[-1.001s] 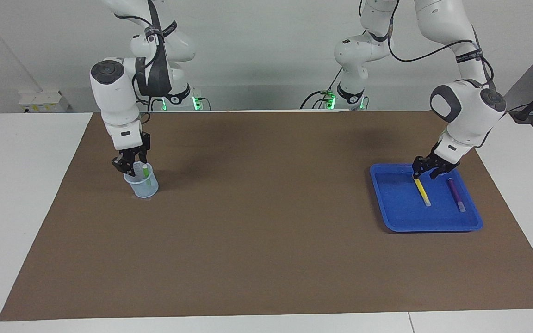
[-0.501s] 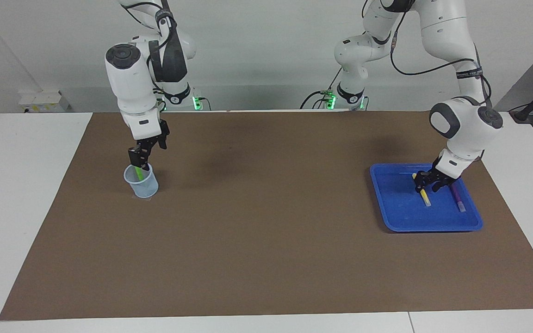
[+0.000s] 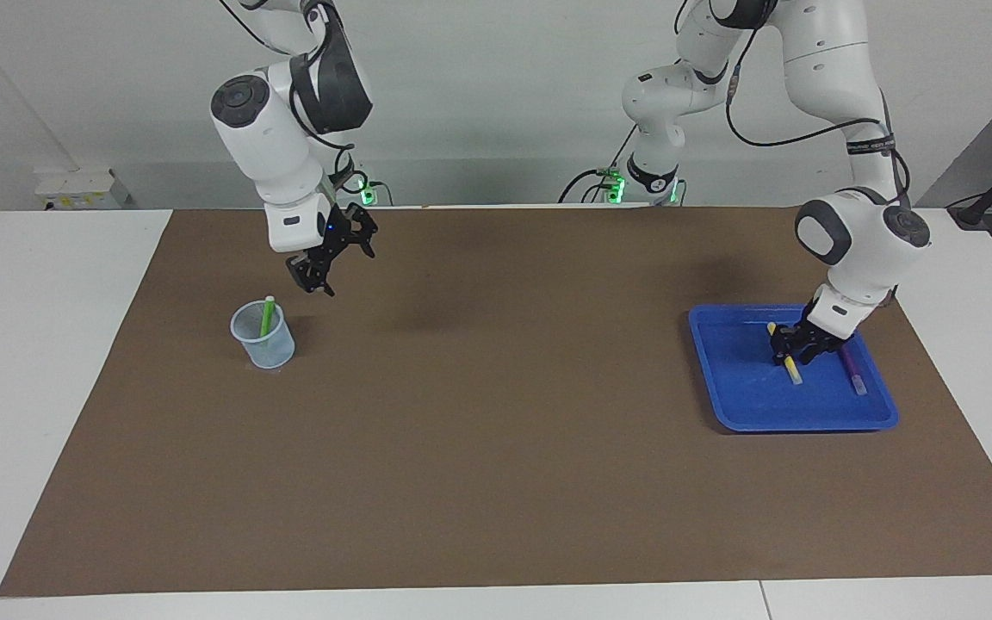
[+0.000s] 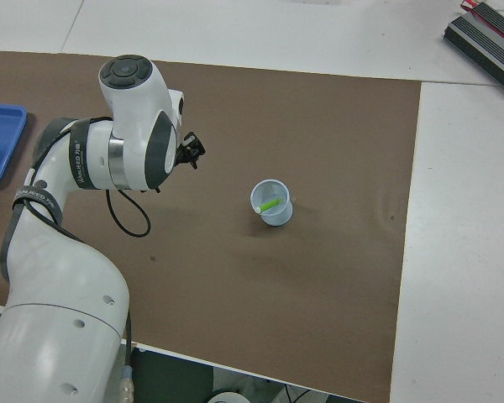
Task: Transfer and insert pens with both arms
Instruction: 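Grasp the yellow pen with the left gripper while the right gripper withdraws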
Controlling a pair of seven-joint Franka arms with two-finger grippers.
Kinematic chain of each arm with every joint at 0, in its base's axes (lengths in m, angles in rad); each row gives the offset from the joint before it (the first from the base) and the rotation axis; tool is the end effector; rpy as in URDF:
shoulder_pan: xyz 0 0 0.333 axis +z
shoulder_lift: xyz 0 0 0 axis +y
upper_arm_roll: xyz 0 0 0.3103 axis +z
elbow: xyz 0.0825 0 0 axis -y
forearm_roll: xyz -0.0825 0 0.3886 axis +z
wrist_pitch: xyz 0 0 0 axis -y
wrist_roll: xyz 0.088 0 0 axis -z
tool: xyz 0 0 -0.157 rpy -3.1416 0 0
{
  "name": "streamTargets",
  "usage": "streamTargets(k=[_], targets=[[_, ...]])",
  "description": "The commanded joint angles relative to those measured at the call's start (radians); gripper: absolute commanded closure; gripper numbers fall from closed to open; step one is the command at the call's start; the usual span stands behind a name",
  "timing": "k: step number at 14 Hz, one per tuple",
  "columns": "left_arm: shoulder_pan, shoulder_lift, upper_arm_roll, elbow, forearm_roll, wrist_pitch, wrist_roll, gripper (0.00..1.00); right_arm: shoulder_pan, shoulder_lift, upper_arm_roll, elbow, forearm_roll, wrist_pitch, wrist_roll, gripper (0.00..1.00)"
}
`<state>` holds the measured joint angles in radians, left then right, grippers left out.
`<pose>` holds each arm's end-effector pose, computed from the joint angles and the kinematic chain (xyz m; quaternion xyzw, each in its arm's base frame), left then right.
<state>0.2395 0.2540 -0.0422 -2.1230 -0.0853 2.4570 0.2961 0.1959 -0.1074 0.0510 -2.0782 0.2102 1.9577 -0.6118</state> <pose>0.5759 0.1122 0.2401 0.9985 -0.0165 0.0469 0.0228 0.5040 0.1515 0.4189 -0.9212 -0.3774 -0.0107 0.0938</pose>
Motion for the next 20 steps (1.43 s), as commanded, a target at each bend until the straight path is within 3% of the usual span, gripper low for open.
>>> streamTargets(k=[1,7,12,17,20], targets=[[0.004,0.027,-0.007,0.011,0.015,0.02,0.003,1.0,0.023,-0.005,0.0,0.012,0.066,-0.022,0.127,0.0],[0.0,0.025,-0.007,0.017,0.015,-0.012,-0.024,1.0,0.146,-0.008,0.0,0.01,0.237,0.007,0.588,0.0],[-0.016,0.013,-0.008,0.159,0.013,-0.266,-0.126,1.0,0.244,-0.008,0.0,0.01,0.297,0.072,0.866,0.0],[-0.038,-0.065,-0.021,0.173,-0.011,-0.407,-0.332,1.0,0.281,-0.009,0.006,0.009,0.397,0.122,1.041,0.0],[-0.046,-0.116,-0.028,0.176,-0.135,-0.499,-0.5,1.0,0.315,-0.008,0.021,0.007,0.429,0.2,1.199,0.0]])
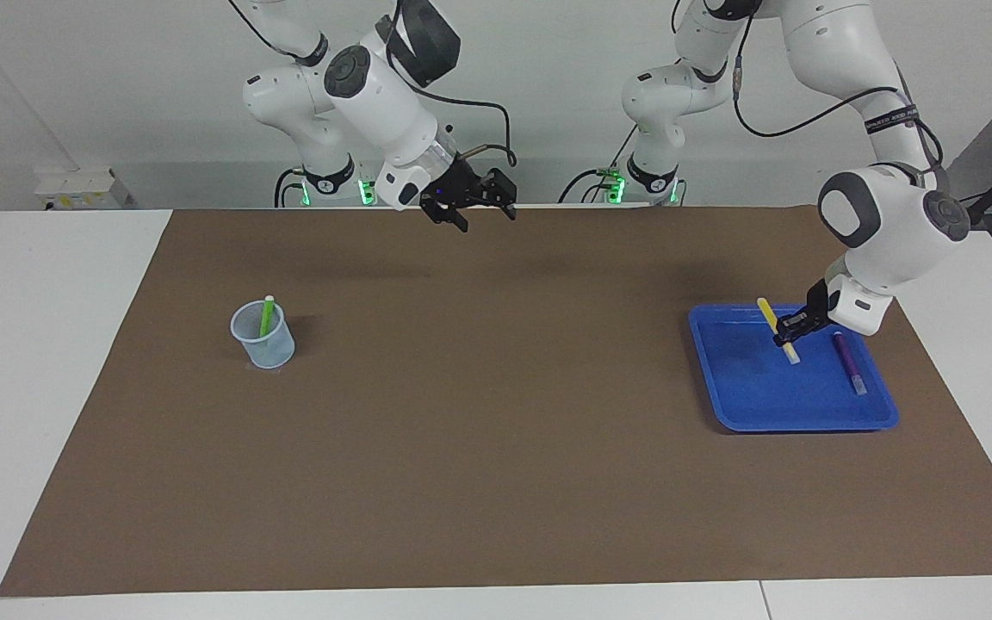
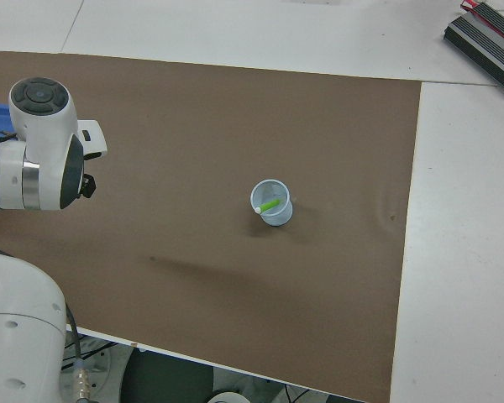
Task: Transfer and insert pens with both arms
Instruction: 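Grasp the yellow pen with the left gripper while the right gripper withdraws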
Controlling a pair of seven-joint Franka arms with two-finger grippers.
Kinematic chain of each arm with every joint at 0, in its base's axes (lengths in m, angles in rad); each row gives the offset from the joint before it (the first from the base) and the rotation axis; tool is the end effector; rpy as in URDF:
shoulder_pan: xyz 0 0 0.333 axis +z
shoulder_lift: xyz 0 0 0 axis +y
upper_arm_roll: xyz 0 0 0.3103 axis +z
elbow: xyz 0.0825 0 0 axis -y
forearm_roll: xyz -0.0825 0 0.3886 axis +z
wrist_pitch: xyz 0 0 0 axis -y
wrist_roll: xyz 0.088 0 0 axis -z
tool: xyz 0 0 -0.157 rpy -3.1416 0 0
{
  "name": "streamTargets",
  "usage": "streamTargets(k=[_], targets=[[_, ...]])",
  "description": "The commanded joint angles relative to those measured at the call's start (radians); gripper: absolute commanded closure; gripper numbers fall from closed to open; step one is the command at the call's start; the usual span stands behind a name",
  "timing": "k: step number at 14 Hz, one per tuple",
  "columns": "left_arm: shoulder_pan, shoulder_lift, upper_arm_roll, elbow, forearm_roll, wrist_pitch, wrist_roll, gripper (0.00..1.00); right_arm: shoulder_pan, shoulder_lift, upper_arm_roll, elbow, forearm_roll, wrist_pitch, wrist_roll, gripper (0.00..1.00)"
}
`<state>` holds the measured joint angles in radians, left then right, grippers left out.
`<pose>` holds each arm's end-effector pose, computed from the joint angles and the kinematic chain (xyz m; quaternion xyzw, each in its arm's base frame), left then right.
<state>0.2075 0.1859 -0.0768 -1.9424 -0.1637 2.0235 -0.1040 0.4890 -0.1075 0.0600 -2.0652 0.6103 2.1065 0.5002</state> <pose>0.5808 0.0601 0.3235 0.9832 0.1560 -0.0511 0.0793 0.4472 0.3348 0.4525 -0.9550 0.1104 0.0715 0.2659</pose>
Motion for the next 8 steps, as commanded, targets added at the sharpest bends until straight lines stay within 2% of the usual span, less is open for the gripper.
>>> streamTargets(k=[1,8], targets=[[-0.023,-0.068,0.002,-0.006,-0.081,-0.098,-0.177,1.0,0.04,-0.008,0.012,-0.006,0.031,0.065,0.118,0.0],[-0.094,-0.172,0.002,-0.018,-0.313,-0.196,-0.672,1.0,0.071,-0.004,0.014,-0.015,0.083,0.141,0.204,0.0]])
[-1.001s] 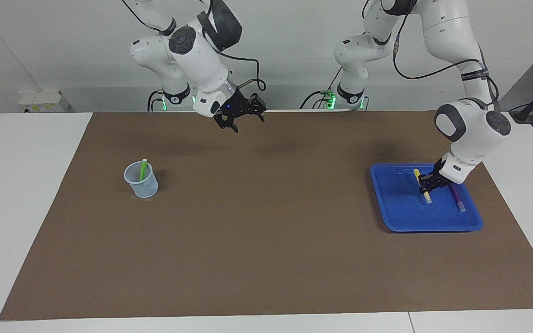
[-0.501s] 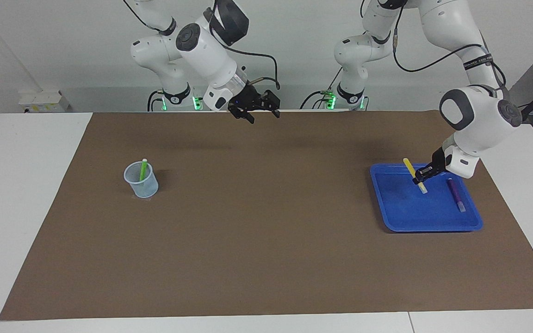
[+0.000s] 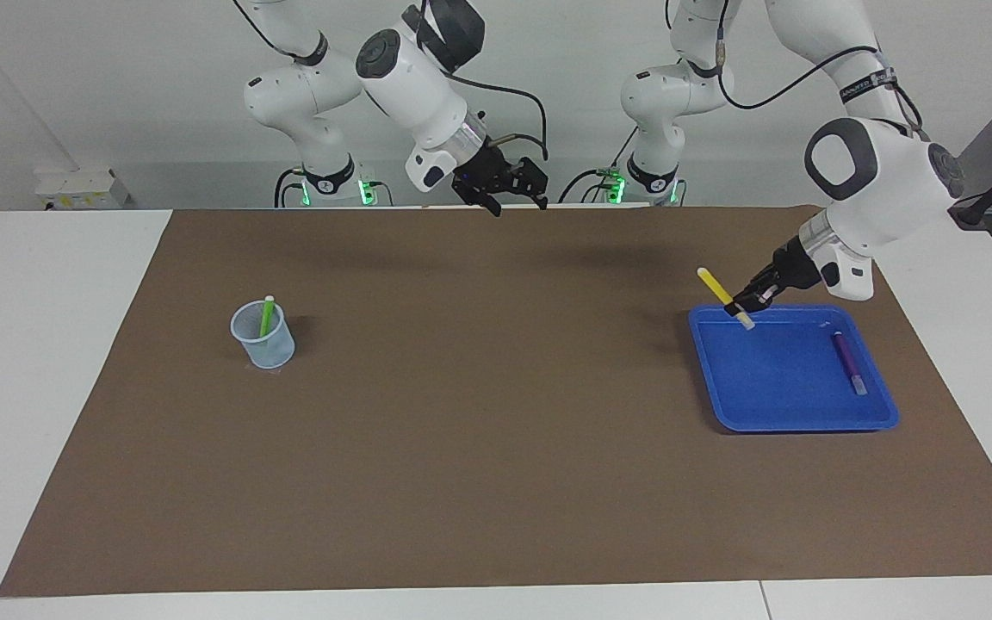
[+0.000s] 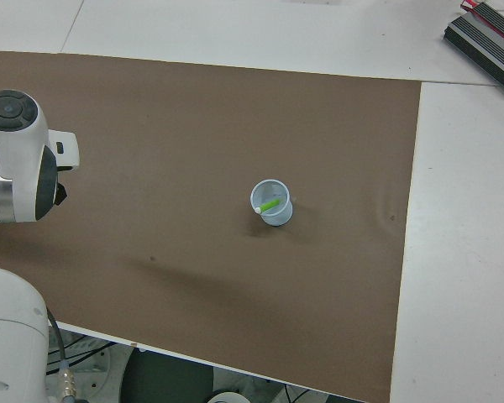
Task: Transfer and insert pens with both arms
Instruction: 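Lift the yellow pen with the left gripper toward the right gripper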
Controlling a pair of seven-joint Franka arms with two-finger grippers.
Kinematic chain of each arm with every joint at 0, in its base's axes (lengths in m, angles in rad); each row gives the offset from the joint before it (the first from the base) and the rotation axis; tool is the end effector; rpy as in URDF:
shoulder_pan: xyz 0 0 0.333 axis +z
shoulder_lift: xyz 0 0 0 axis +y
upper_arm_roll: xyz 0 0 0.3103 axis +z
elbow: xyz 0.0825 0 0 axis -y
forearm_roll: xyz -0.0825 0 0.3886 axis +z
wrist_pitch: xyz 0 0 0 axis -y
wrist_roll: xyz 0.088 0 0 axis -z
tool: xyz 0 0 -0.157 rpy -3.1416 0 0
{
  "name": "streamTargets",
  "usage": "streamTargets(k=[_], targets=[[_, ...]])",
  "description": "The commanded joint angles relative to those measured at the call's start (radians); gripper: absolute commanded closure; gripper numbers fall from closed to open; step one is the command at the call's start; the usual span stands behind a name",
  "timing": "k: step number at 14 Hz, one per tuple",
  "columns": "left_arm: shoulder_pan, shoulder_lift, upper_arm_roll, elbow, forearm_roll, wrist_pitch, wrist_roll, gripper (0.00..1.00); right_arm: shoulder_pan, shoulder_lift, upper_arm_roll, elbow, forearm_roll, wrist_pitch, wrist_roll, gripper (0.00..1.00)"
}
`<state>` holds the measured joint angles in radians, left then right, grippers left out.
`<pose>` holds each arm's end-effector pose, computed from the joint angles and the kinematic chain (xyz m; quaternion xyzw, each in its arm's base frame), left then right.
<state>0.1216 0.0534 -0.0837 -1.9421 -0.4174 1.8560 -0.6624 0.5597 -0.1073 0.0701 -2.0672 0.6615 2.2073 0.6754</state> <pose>0.5583 -0.0296 0.3960 0.8916 0.4022 -0.1253 0.1660 0.4329 0.3727 0.4625 -0.9357 0.1805 0.0765 0.2932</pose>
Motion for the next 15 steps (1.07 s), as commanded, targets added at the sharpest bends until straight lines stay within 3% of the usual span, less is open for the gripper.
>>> streamTargets(k=[1,5,9,15], targets=[[-0.008,-0.049,0.009,-0.02,-0.092,-0.049,-0.176,1.0,0.0,-0.005,0.004,-0.013,0.032,0.049,0.056,0.0],[-0.02,-0.118,0.009,-0.086,-0.242,-0.073,-0.339,1.0,0.064,0.009,0.008,-0.014,0.058,0.153,0.125,0.0],[-0.031,-0.234,0.009,-0.202,-0.363,-0.073,-0.413,1.0,0.155,0.075,0.008,-0.007,0.122,0.409,0.28,0.0],[-0.066,-0.308,0.009,-0.258,-0.408,-0.055,-0.583,1.0,0.186,0.145,0.026,0.119,0.145,0.462,0.286,0.0]])
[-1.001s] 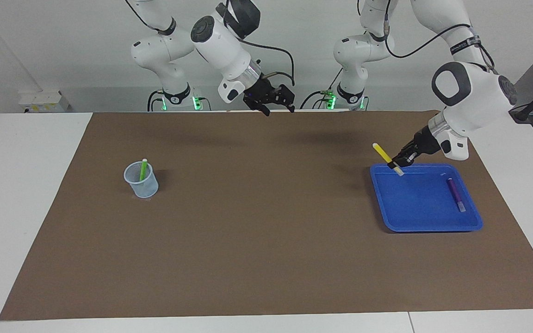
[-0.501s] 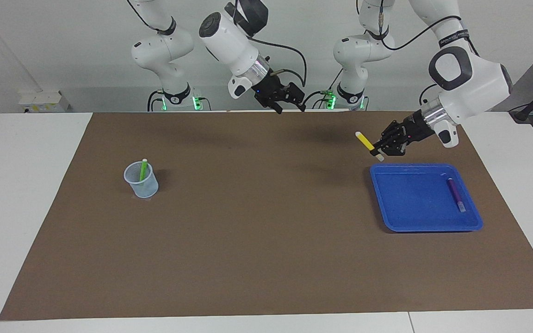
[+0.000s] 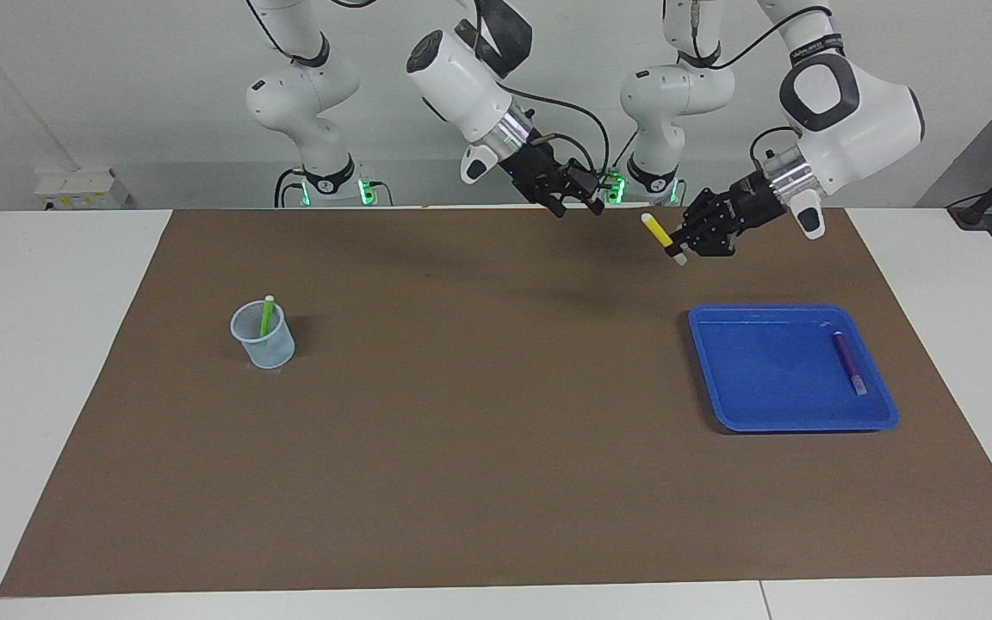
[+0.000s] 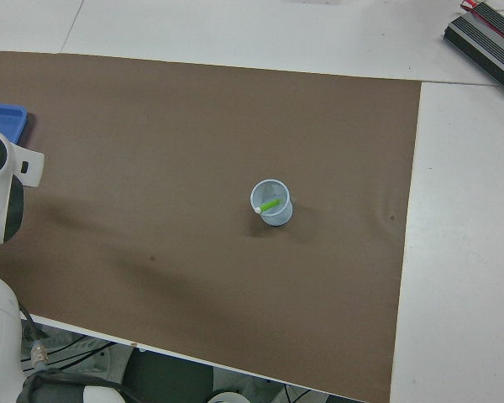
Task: Transfer and insert pens with both arms
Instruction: 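Lift the yellow pen with the left gripper toward the right gripper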
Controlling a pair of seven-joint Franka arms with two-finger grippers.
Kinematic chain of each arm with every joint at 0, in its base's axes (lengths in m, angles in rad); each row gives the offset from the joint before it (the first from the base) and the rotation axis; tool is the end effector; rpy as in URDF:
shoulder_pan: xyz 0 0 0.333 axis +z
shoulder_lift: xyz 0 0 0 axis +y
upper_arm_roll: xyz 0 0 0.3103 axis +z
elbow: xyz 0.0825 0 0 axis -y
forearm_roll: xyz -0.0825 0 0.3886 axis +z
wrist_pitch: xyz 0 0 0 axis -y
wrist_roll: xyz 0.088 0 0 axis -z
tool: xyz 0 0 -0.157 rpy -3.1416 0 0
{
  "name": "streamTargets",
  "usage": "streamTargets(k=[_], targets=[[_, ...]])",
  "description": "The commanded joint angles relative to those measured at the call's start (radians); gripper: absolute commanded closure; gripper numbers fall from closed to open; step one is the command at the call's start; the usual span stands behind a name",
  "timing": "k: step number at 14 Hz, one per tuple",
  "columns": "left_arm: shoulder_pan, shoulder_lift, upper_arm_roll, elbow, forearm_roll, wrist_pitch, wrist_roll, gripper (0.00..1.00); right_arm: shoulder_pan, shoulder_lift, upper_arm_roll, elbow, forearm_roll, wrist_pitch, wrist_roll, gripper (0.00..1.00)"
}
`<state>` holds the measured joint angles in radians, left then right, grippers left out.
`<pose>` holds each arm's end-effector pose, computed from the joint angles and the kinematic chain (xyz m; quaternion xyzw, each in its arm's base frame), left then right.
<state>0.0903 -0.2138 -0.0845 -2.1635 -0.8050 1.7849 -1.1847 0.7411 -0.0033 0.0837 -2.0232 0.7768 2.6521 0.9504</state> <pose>0.4835 -0.0956 0.4536 0.6968 0.6121 -0.2658 0.2631 0.4300 0.4614 0.4735 -0.8615 0.3170 0.0301 0.3955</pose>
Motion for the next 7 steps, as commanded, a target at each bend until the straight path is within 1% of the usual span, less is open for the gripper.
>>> streamTargets(k=[1,3,6,7], targets=[[-0.052,-0.045,0.009,-0.042,-0.02,0.039,-0.093,1.0,0.004,0.043,0.02,0.084,0.032,0.019,0.013,0.0],[-0.104,-0.059,0.009,-0.061,-0.02,0.083,-0.122,1.0,0.004,0.058,0.04,0.109,0.032,0.051,0.015,0.0],[-0.129,-0.078,0.008,-0.084,-0.02,0.097,-0.16,1.0,0.011,0.104,0.074,0.13,0.03,0.118,0.018,0.0],[-0.13,-0.084,0.008,-0.085,-0.02,0.097,-0.18,1.0,0.012,0.114,0.074,0.13,0.03,0.13,0.008,0.01]])
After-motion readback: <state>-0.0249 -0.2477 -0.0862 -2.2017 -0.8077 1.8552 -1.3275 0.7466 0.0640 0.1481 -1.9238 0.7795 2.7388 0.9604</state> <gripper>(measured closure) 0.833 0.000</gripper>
